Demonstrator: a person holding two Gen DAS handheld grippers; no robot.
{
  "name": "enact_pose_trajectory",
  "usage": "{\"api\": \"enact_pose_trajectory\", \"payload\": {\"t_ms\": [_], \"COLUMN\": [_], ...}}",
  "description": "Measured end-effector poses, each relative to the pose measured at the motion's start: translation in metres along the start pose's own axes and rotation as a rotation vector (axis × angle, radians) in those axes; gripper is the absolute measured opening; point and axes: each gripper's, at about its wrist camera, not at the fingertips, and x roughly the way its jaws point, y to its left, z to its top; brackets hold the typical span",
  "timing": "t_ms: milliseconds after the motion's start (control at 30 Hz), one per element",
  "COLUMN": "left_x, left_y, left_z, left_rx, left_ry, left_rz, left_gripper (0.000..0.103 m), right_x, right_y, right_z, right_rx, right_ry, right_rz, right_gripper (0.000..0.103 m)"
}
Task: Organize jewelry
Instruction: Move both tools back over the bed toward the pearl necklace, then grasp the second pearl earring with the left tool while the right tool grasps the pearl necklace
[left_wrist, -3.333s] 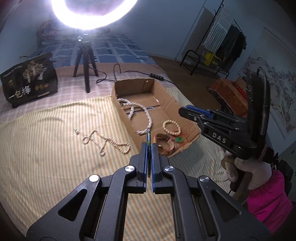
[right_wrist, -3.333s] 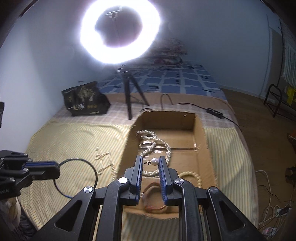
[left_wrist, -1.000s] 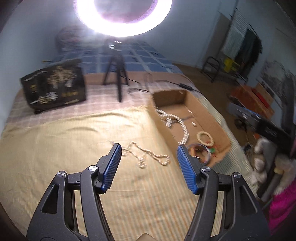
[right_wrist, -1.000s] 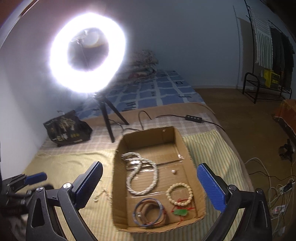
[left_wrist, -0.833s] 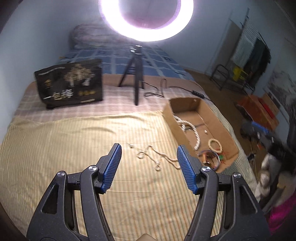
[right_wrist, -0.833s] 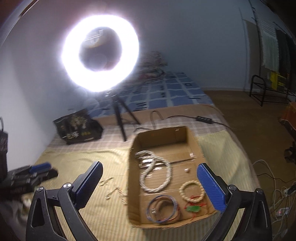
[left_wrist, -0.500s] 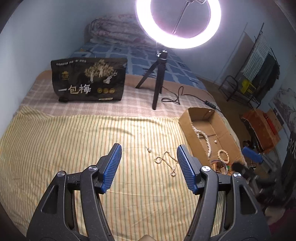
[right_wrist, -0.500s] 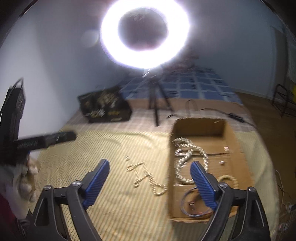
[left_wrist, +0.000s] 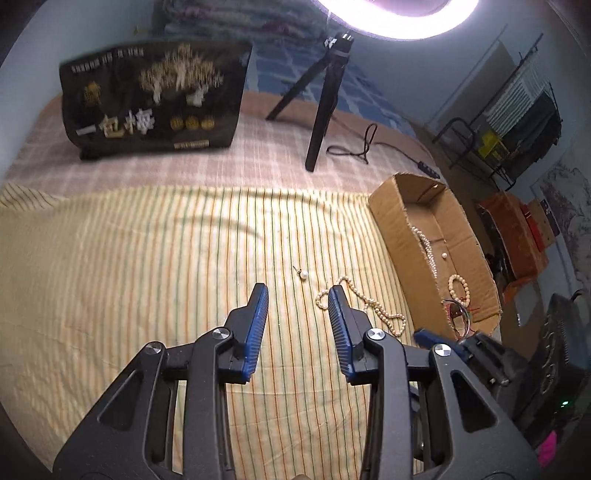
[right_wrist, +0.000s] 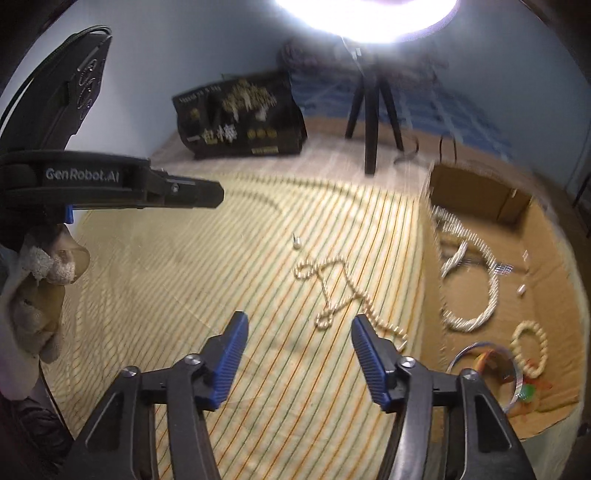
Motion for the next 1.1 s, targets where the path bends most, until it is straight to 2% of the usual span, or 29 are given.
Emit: {"api": "enact_pose_trajectory", "payload": {"t_ms": [133, 300, 367, 433, 600, 767, 867, 1100], "left_x": [0.020, 0.042, 0.050, 0.059, 0.075, 0.089, 0.097, 0.108], "left_y": [0.004, 0.005, 0.003, 0.001, -0.001, -0.006, -0.006, -0.008], "left_z": [0.003, 0.006, 0.006, 0.008, 0.011, 0.014, 0.013, 0.015], "left_rx": [-0.027, -0.058, -0.061, -0.063, -0.085, -0.076, -0.072, -0.068], "left_ry": [0.049, 0.095, 0.104, 0.112, 0.122, 0.125, 0.135, 0.129], "left_rz": [-0.035, -0.051, -0.044, -0.044, -0.046, -0.019, -0.004, 0.015], "left_gripper": [0.034, 0.033, 0.028, 0.027, 0.027, 0.027, 0.023, 0.022], "right_x": [0.018, 0.030, 0.033, 0.037, 0.042, 0.045, 0.047, 0.049], "right_y": [-0.006, -0.008, -0.010, -0.012, -0.013, -0.013, -0.013, -0.013], "right_z": [-0.004, -0.005, -0.005, -0.004, -0.004, -0.002, -0.001, -0.001], "right_rx": [0.044, 0.054, 0.058, 0.064, 0.060, 0.063, 0.068, 0.070], "right_ry": [0.048, 0.066, 0.070, 0.074, 0.074, 0.072, 0.069, 0.063], "right_rz": [0.004, -0.024, -0.031, -0.039, -0.047, -0.051, -0.051, -0.059], "right_gripper": [0.050, 0.044, 0.042, 0.039, 0.036, 0.034, 0.034, 0.032]}}
